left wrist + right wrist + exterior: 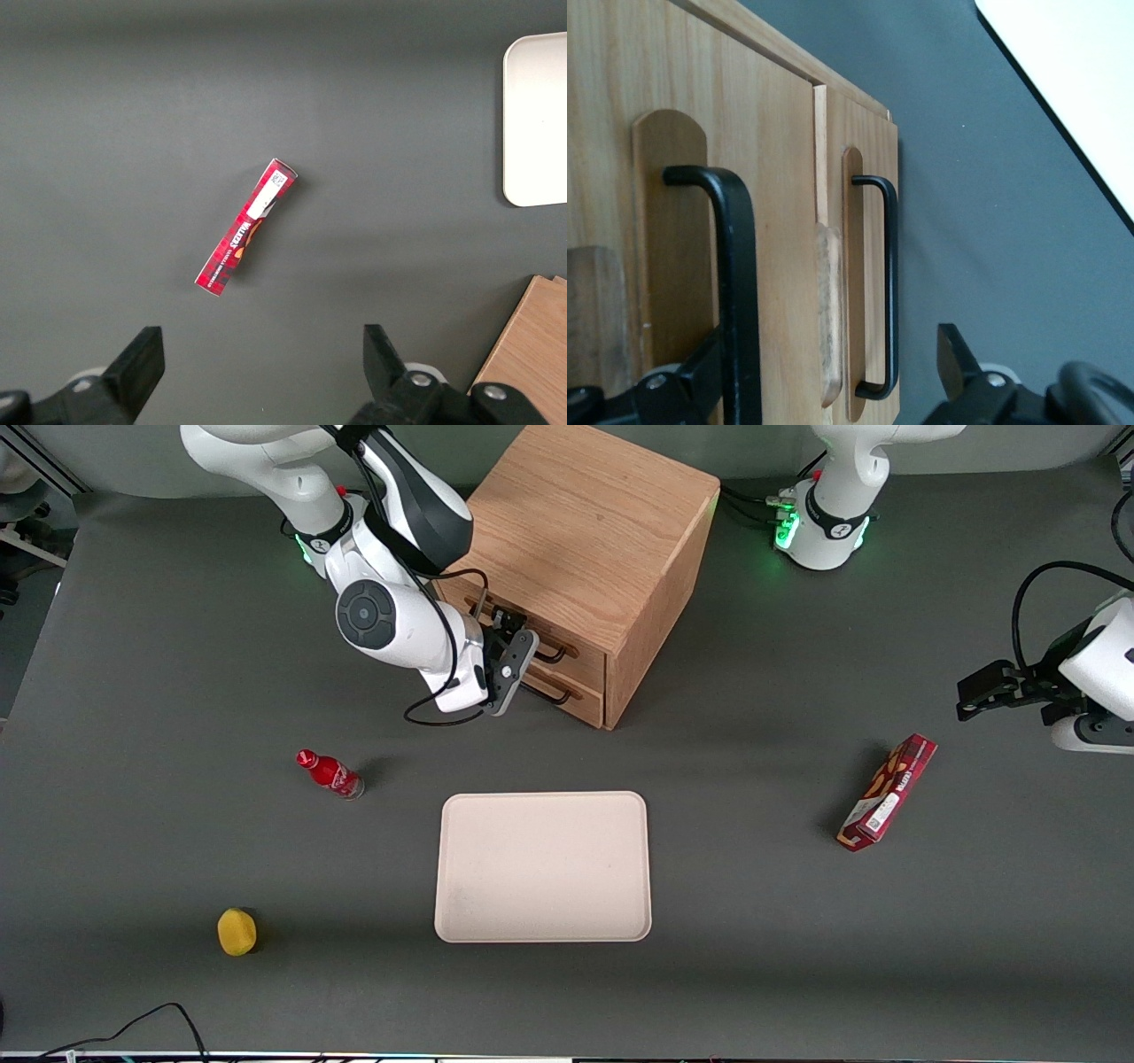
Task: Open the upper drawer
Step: 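Pull the upper drawer outward by its handle with the right gripper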
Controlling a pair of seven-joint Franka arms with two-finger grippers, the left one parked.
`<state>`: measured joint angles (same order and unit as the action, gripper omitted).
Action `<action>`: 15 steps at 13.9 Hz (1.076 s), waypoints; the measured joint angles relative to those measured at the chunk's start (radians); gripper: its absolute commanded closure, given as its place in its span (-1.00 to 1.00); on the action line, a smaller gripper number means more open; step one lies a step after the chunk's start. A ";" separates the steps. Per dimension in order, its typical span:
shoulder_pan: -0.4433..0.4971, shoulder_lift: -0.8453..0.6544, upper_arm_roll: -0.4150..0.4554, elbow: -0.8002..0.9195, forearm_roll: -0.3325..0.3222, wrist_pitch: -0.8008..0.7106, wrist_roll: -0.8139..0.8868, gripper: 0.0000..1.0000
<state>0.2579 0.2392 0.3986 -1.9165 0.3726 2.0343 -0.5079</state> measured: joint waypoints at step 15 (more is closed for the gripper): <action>0.008 0.009 0.003 0.027 -0.080 0.025 0.103 -1.00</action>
<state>0.2658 0.2485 0.4014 -1.8897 0.2926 2.0596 -0.4051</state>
